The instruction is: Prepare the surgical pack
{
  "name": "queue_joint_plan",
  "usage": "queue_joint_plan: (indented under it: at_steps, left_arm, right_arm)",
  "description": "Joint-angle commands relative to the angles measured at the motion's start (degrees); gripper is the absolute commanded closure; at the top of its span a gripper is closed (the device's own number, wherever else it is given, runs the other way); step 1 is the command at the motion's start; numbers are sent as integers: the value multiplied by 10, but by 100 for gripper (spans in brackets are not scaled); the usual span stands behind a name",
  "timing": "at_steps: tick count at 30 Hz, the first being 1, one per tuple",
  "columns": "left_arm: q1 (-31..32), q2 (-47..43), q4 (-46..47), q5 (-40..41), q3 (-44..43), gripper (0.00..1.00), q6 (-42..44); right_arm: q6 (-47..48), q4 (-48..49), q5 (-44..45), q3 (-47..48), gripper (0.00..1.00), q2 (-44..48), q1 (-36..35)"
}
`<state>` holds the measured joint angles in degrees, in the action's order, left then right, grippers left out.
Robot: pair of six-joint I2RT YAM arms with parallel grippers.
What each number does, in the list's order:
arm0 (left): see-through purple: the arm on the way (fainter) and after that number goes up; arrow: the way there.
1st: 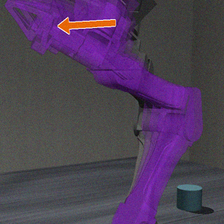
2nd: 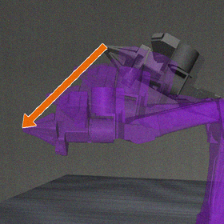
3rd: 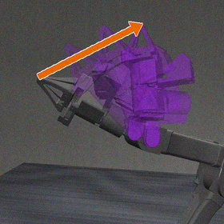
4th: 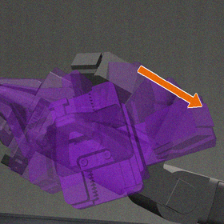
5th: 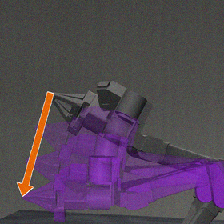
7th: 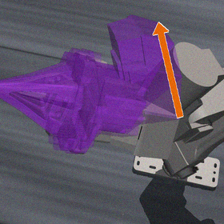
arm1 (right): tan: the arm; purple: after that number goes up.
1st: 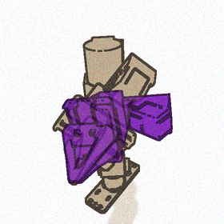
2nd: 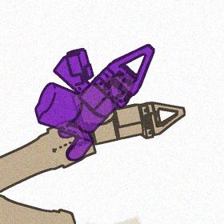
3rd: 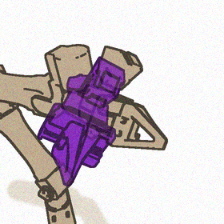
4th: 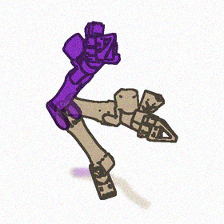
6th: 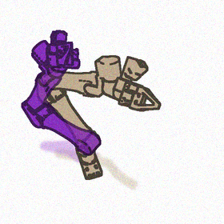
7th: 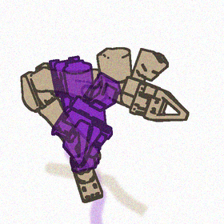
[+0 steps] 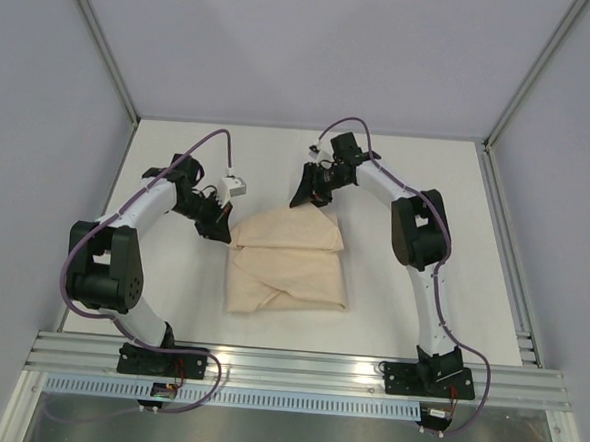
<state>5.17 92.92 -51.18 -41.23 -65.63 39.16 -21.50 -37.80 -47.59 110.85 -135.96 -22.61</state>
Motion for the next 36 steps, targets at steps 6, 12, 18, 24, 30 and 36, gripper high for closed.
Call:
queue_joint_plan:
  at_steps: [6,12,18,24,30,36]
  left_arm:
    - [-2,-4,2,2,-7,100,21]
    - [-2,-6,3,10,-7,93,18]
    - [-2,-24,-7,10,-13,57,8]
    - [-2,-72,-44,-1,-14,45,20]
    - [-2,-128,-117,-24,1,41,64]
    - [-2,-137,-69,16,28,41,-23]
  right_arm:
    - [-40,69,-14,-5,100,48,6]
    - [-52,140,-29,-101,100,152,0]
    - [-9,180,-44,-277,100,310,-45]
    - [1,243,-35,-461,100,418,-123]
    - [-10,305,-7,-604,100,481,-177]
    - [-6,357,37,-665,100,502,-240]
